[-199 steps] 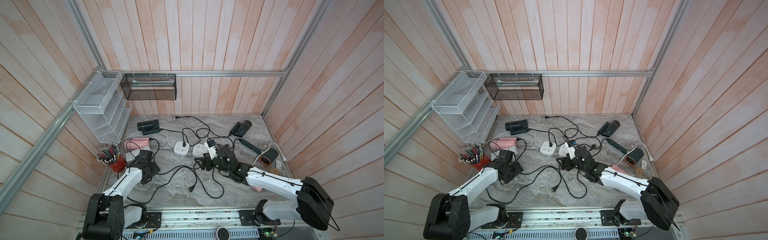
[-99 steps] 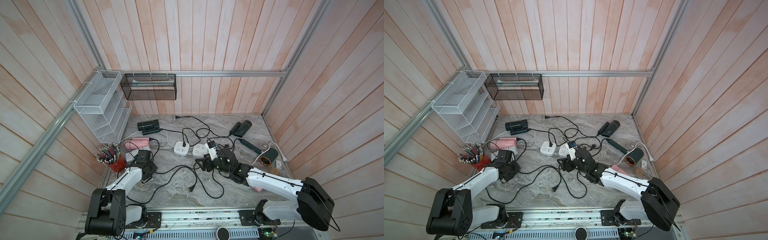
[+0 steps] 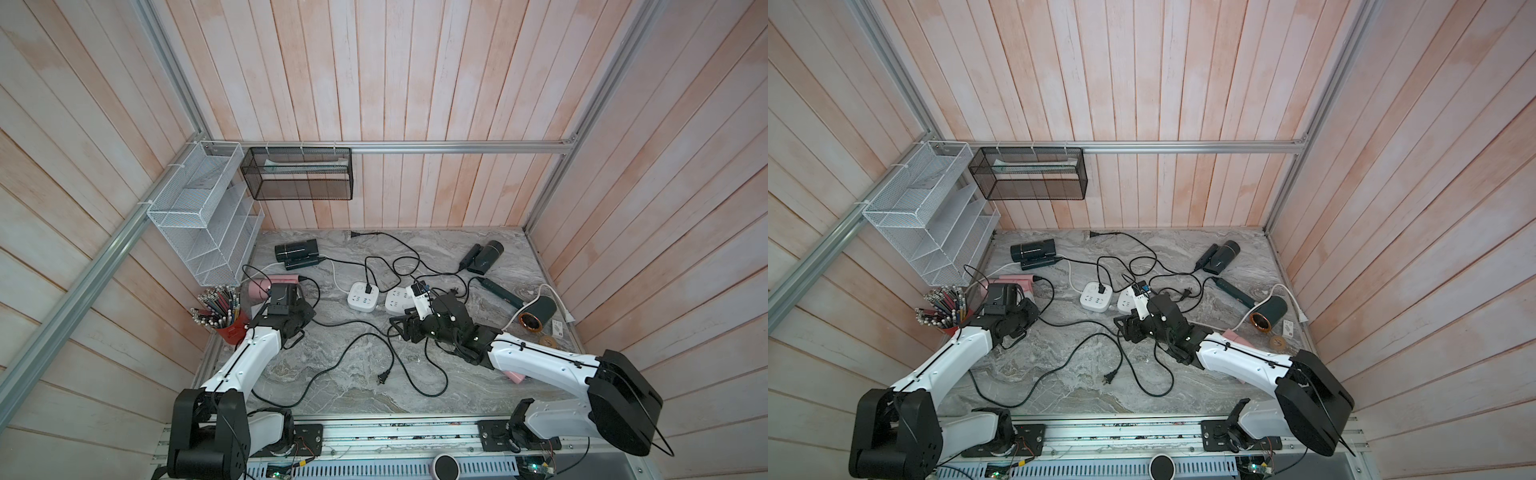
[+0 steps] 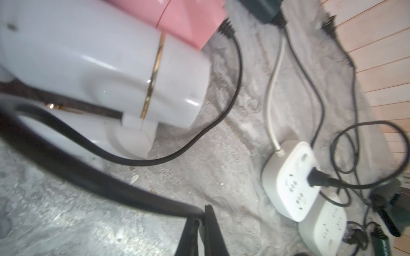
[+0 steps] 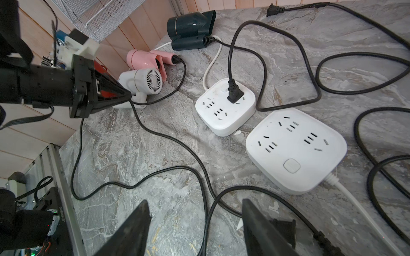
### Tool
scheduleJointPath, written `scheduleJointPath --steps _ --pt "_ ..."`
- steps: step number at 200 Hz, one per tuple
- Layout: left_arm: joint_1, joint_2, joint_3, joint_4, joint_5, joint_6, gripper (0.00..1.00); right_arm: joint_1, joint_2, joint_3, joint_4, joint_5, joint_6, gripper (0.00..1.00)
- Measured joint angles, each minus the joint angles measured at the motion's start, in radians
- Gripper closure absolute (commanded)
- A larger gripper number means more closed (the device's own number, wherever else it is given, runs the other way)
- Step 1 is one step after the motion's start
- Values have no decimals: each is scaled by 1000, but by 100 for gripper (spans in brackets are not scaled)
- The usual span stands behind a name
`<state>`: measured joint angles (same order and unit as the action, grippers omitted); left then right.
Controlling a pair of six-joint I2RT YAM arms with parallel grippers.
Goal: Charge the blow dryers
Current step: Pick up the charging cable from the center of the board, then move the charging cable to the center of the board.
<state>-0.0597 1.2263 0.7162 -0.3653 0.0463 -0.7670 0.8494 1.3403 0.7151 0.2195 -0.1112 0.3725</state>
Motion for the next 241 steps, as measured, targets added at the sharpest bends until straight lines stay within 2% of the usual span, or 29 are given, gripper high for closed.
scheduleJointPath --steps 24,71,134,164,190,241 --pt "23 -23 61 -4 25 7 94 0 58 72 -19 -15 -40 34" --pt "99 -34 204 -16 51 42 94 0 232 234 -67 -37 -111 42" --pt "132 -26 217 -36 104 72 94 -2 448 362 -114 -116 -180 46" --pt "132 -19 217 -38 118 83 94 -1 496 373 -132 -117 -187 45" --pt "133 -17 217 -38 135 94 94 19 500 368 -173 -21 -178 45" --pt "133 -11 206 -27 153 100 94 79 463 270 -182 40 -95 52"
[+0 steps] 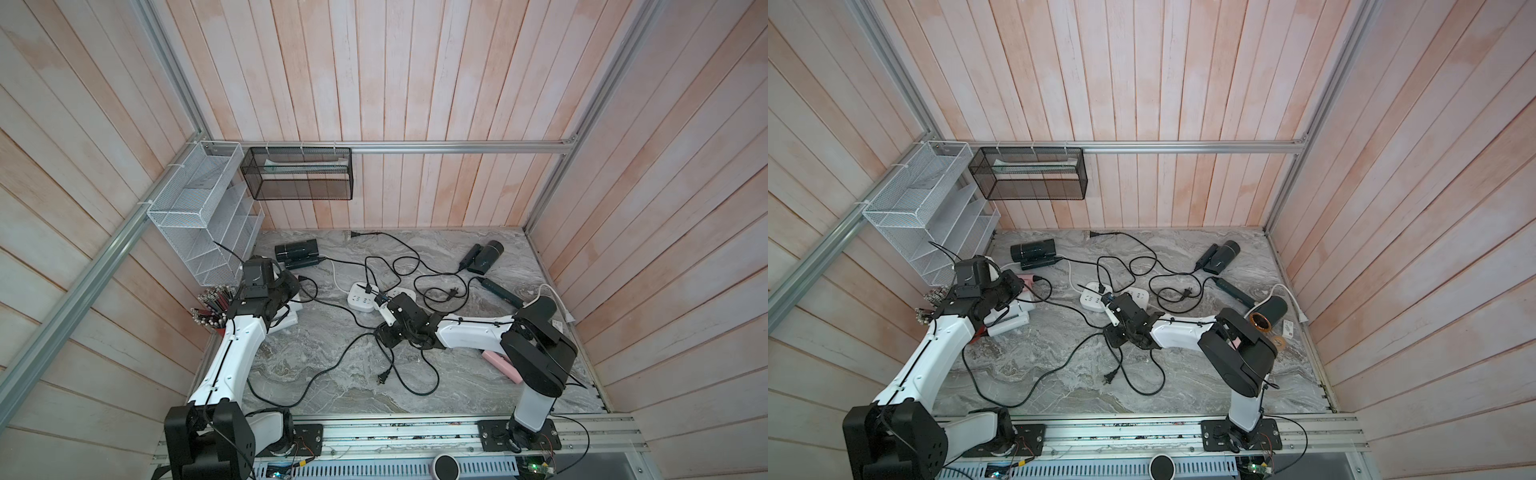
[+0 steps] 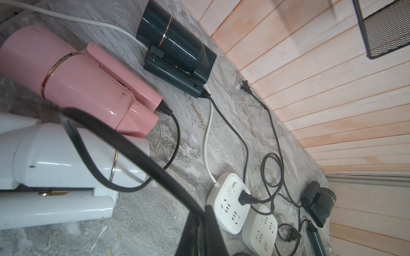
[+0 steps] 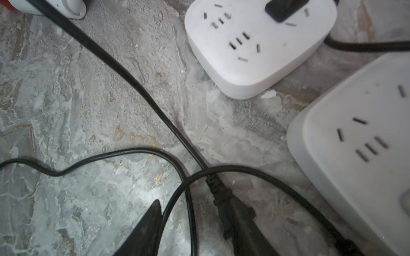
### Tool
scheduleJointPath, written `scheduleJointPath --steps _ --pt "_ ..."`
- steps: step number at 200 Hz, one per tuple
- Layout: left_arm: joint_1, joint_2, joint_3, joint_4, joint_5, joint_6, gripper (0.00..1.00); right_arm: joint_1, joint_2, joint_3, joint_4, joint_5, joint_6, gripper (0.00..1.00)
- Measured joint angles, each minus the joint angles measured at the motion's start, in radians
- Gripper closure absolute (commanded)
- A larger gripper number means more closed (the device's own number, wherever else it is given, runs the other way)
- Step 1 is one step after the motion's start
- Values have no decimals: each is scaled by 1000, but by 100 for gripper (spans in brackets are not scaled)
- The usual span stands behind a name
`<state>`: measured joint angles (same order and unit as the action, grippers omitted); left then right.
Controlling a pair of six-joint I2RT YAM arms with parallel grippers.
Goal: Charge the blow dryers
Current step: Move the charging cable to the center of the board.
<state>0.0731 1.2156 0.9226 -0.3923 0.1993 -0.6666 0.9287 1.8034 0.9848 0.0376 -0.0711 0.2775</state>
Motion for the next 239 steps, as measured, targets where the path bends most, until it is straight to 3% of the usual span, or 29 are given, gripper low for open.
scheduleJointPath --steps 71,99,151,191,239 --pt "0 7 -24 16 11 5 94 57 1 -12 14 19 88 63" --pt "0 8 -24 16 11 10 94 60 7 -12 14 40 114 75" --pt "0 8 -24 18 14 13 94 61 7 -24 15 50 123 75" --pt "0 14 -24 19 15 13 94 66 10 -36 34 51 134 89" --pt "0 31 -13 18 32 21 94 66 -93 -133 45 87 146 90"
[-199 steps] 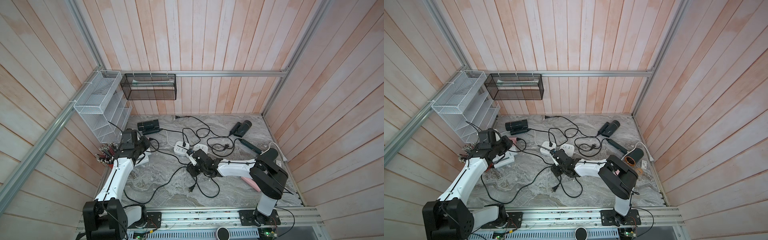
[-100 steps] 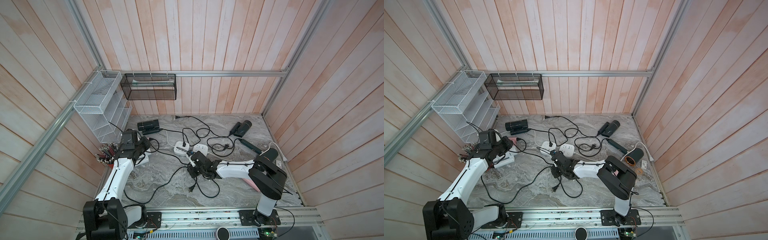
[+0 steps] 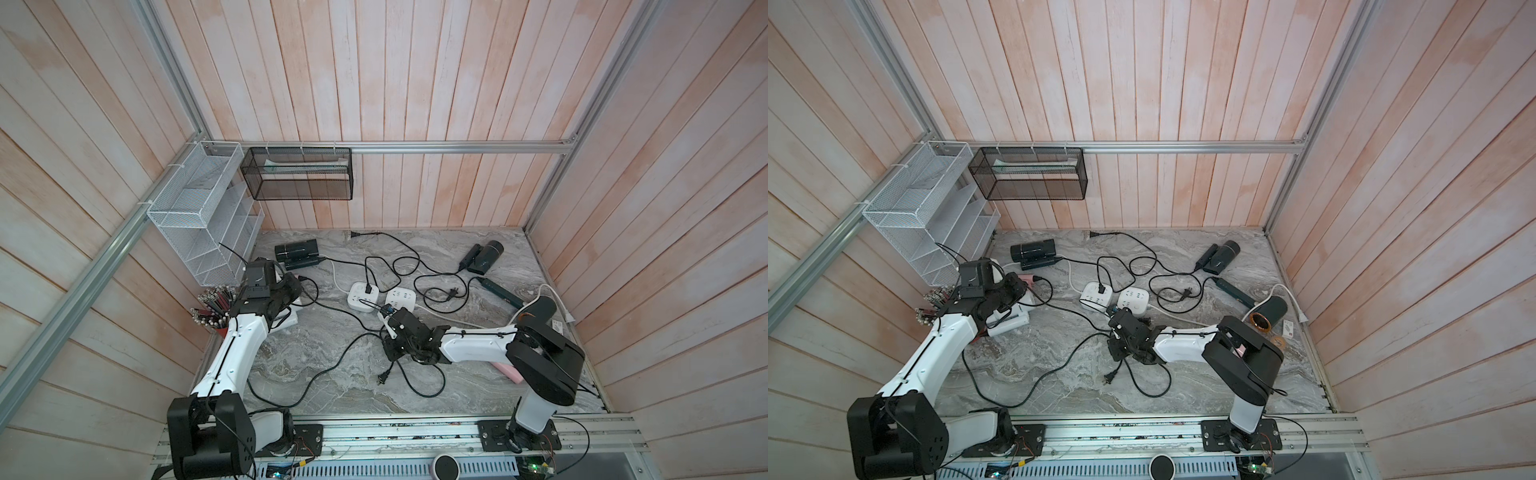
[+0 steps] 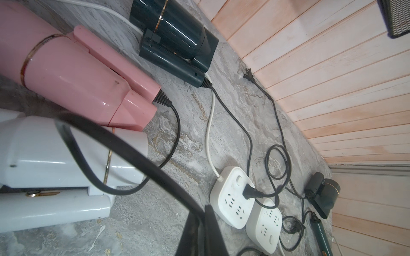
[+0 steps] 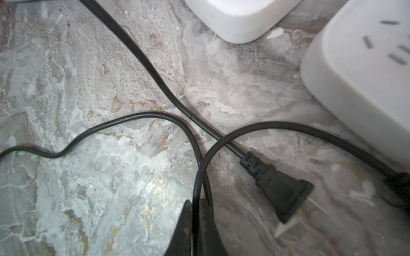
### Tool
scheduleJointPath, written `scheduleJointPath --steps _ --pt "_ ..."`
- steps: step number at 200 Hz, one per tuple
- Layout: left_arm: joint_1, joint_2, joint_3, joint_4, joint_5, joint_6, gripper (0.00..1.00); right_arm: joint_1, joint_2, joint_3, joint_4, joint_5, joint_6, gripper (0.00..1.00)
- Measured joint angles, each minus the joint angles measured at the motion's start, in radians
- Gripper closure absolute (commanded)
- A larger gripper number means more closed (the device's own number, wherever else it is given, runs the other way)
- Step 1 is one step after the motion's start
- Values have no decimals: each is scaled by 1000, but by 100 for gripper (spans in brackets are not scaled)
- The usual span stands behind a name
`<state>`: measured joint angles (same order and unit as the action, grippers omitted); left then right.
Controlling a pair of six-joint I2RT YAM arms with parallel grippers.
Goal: Charge the blow dryers
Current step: Move the charging cable to the center of the board.
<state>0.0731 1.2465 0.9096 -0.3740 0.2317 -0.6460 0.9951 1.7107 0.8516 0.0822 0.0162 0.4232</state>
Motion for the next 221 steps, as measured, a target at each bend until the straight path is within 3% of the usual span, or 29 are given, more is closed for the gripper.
scheduleJointPath --steps 59,131,144,179,221 --pt "0 19 65 -12 6 14 94 0 -196 -71 -11 81 4 91" --pt "0 62 223 -41 8 36 94 -1 -250 -183 -88 96 4 89" --pt "0 65 240 -41 8 39 94 -1 -259 -206 -92 89 5 85" --pt "0 69 245 -48 14 46 94 -1 -286 -228 -96 79 -8 61" --pt "0 71 235 -49 26 64 94 -14 -225 -108 -73 43 -60 56"
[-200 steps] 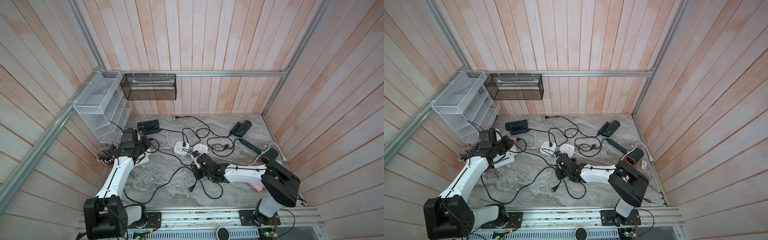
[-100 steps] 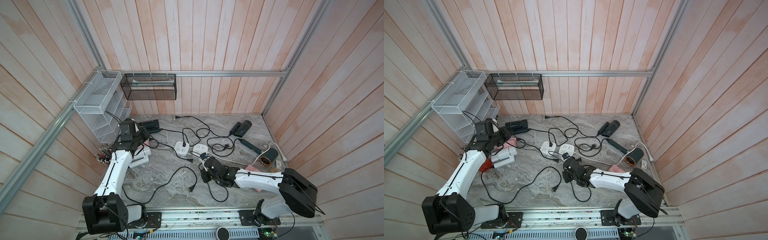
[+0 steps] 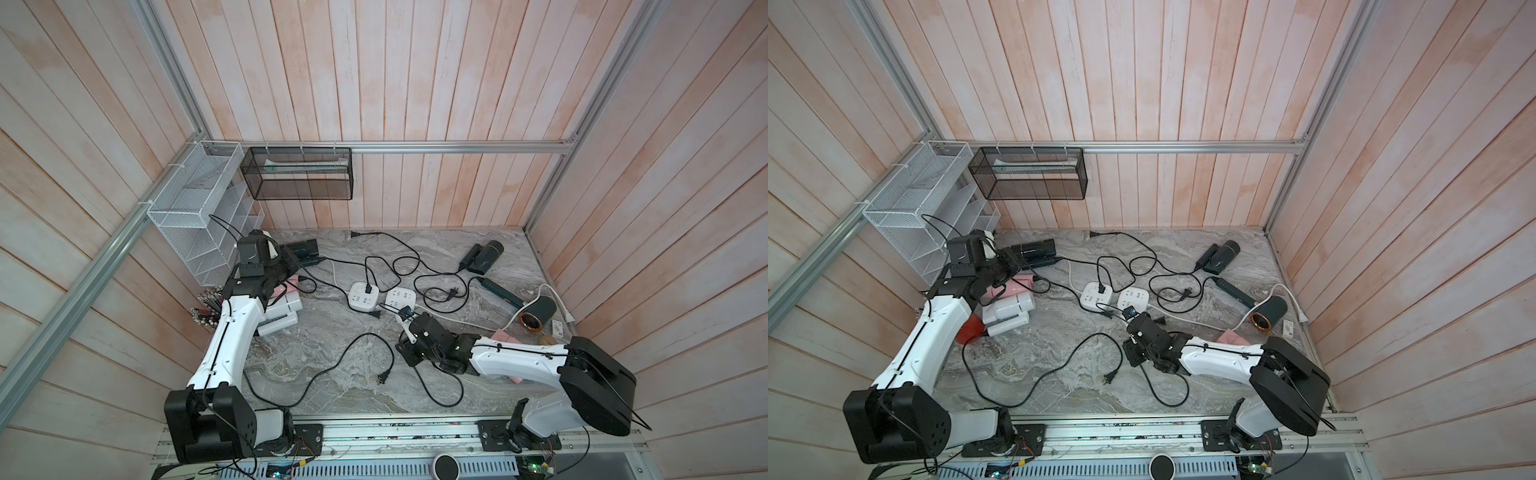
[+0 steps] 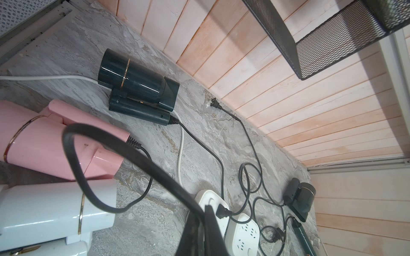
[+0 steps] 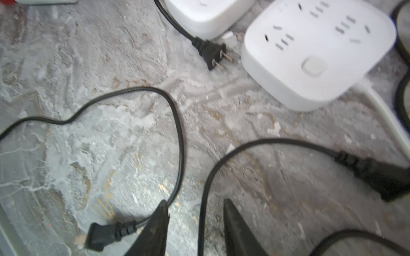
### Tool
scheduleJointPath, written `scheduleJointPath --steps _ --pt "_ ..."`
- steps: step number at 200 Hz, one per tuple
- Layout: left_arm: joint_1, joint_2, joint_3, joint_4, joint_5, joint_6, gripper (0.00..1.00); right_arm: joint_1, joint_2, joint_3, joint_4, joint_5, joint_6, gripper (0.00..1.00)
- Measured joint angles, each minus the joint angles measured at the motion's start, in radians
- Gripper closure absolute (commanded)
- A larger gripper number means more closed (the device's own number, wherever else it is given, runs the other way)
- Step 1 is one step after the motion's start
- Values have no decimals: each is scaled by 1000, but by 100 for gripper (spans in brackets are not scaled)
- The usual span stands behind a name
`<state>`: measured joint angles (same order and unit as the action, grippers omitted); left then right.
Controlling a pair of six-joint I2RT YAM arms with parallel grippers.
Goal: Charge the blow dryers
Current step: Move the charging cable to the center of the board, then pick up the plug from the center of the board.
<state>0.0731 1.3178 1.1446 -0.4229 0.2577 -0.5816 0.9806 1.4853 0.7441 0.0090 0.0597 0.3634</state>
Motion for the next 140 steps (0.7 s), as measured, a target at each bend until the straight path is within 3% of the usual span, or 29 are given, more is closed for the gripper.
scheduleJointPath --steps 68,140 --pt "0 0 -21 -8 12 14 94 -61 251 305 155 -139 -87 55" --pt "0 0 -27 -11 29 13 94 -76 410 403 284 -188 -125 54"
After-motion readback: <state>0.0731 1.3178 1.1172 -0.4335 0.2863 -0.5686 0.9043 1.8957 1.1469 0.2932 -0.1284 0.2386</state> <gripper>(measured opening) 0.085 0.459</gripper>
